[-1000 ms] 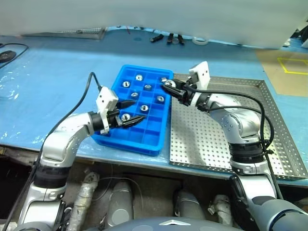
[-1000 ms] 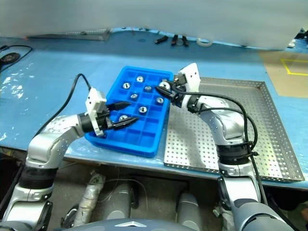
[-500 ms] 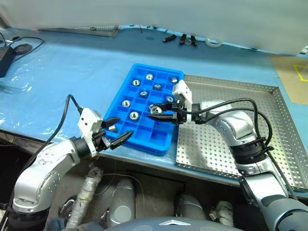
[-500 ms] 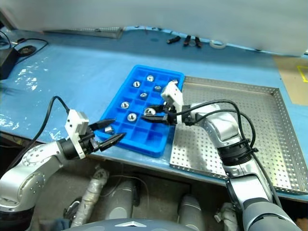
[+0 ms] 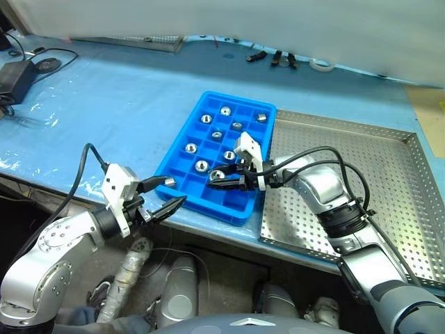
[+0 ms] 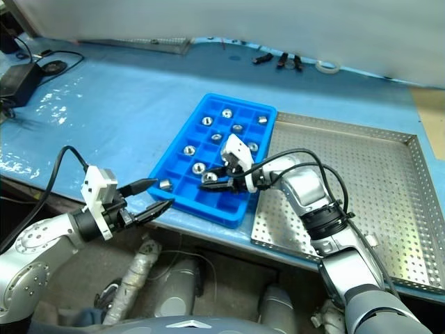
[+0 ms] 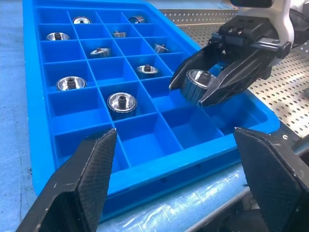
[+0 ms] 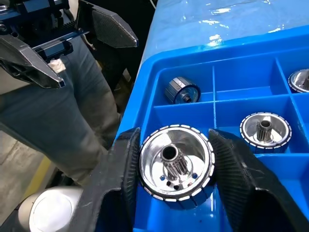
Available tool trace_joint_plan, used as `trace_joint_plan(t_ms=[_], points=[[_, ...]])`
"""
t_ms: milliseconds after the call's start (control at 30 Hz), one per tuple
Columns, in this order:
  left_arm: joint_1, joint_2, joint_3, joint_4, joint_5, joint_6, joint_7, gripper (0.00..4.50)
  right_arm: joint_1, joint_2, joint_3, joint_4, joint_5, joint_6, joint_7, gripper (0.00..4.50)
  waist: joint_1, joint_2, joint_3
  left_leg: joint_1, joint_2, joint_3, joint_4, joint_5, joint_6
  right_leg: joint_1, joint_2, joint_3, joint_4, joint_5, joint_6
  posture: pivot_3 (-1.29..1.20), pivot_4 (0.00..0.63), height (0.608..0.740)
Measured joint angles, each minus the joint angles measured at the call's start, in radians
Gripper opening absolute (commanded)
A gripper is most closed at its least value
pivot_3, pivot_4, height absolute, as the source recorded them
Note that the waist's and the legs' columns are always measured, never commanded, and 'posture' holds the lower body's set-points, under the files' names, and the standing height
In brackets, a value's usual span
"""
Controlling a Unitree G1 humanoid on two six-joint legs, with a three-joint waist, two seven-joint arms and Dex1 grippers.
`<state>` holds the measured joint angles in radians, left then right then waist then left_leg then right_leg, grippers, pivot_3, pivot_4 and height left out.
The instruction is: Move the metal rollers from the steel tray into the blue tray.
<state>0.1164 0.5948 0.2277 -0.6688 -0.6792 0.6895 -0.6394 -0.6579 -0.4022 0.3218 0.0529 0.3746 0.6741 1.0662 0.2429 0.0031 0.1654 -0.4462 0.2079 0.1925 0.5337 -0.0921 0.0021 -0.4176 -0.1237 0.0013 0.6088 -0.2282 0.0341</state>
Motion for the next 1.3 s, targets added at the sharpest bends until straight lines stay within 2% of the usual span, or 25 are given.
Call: trace_joint_plan(t_ms=[100, 600, 800, 1167, 1300], points=[[-0.024, 0.005, -0.010, 0.004, 0.000, -0.002, -0.001, 4.05, 0.000, 0.002, 0.000, -0.001, 0.000, 0.025, -0.009, 4.10, 0.000, 0.000, 0.000, 0.000, 0.000, 0.000, 0.000, 0.000, 0.000, 0.000, 0.000, 0.000, 0.001, 0.000, 0.000, 0.40, 0.150, 0.740], [-0.202, 0.015, -0.105, 0.162, 0.034, -0.045, -0.071, 4.05, 0.008, -0.021, -0.047, -0.094, 0.003, 0.061, -0.101, 4.10, -0.012, 0.000, 0.000, 0.001, -0.001, 0.003, 0.003, 0.002, -0.002, 0.000, 0.000, 0.000, 0.007, 0.000, 0.000, 0.27, 0.150, 0.740], [-0.251, 0.014, -0.144, 0.210, 0.048, -0.061, -0.109, 4.05, 0.069, -0.075, -0.108, -0.169, 0.028, 0.099, -0.126, 4.10, -0.014, -0.001, -0.001, 0.001, -0.001, 0.003, 0.007, 0.002, -0.002, 0.001, 0.000, 0.001, 0.010, 0.000, 0.001, 0.20, 0.150, 0.740], [-0.373, 0.013, -0.204, 0.342, 0.085, -0.103, -0.201, 4.05, 0.144, -0.091, -0.156, -0.277, 0.061, 0.139, -0.213, 4.10, -0.059, -0.001, -0.001, 0.004, -0.001, 0.004, 0.007, 0.003, -0.005, 0.001, 0.000, 0.001, 0.014, -0.002, 0.004, 0.10, 0.150, 0.740], [-0.401, 0.011, -0.225, 0.383, 0.099, -0.120, -0.236, 4.05, 0.174, -0.109, -0.164, -0.318, 0.067, 0.150, -0.243, 4.10, -0.069, -0.001, -0.001, 0.004, -0.002, 0.004, 0.008, 0.003, -0.005, 0.002, 0.000, 0.001, 0.014, 0.001, 0.000, 0.07, 0.150, 0.740]])
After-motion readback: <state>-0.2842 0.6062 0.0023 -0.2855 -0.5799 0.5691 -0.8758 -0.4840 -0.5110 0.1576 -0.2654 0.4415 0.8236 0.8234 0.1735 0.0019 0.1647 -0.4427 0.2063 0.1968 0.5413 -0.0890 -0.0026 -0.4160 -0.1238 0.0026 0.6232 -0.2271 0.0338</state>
